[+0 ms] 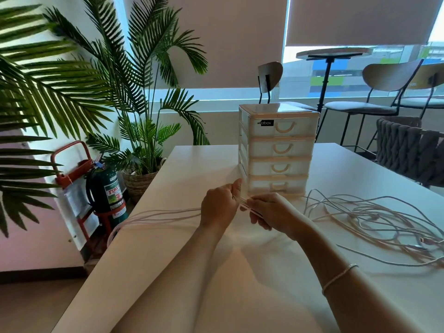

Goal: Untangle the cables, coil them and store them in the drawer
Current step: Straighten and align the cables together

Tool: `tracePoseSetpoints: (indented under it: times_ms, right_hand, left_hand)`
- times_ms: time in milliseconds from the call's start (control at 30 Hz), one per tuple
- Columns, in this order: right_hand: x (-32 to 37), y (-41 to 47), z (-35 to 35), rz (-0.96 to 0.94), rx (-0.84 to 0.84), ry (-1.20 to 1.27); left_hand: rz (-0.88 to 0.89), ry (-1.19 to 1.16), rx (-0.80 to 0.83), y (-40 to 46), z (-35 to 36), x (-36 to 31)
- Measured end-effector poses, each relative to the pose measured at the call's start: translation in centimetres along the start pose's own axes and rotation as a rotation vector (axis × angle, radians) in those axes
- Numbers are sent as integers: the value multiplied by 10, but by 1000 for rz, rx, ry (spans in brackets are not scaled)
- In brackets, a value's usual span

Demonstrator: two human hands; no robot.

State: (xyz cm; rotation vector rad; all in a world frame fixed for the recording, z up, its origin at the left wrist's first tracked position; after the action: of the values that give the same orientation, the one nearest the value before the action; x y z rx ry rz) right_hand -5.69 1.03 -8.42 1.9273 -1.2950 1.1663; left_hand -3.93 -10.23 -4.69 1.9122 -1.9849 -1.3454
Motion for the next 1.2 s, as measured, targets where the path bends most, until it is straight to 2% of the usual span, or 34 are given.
tracePoseSetpoints:
  times_ms: [133,300,467,567,667,933,1000,1200]
  right_hand:
    - [4,0,-7,-26,-70,-110]
    - [13,-4,-32,-72,-313,-271]
    - [8,-2,-41,-78,-368,-320]
    - [3,0,-40,-65,-361,-347]
    - [3,1,-32,-75,-303,-366]
    - [-21,3,-2,113,64,-203]
    - [-21,3,-4,107,55,-237]
    - [-6,4,-23,-49,-178,-286]
  left_hand:
    - [0,-32,30,0,5,1]
    - [50,-89,225,-3,24,-11]
    - [29,-169,393,-12,35,-17]
    - [8,-212,482,-19,36,-15]
    - [10,-174,489,-21,32,-8]
    - [2,-142,385,-19,31,3]
    - [7,-165,395,-20,31,1]
    - [0,-275,510,-28,37,-4]
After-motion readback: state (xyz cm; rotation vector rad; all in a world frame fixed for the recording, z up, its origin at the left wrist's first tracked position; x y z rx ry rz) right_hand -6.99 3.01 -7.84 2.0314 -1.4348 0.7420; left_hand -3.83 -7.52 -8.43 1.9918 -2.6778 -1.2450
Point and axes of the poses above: each hand's wrist, its own y-axis towards the middle knuckle, its own z-axis out of the palm, x = y × z, the point moved 10 cm from there along y, towards the middle knuckle, and after that the axes turned 5 degrees about z, right-handed, at the moved point
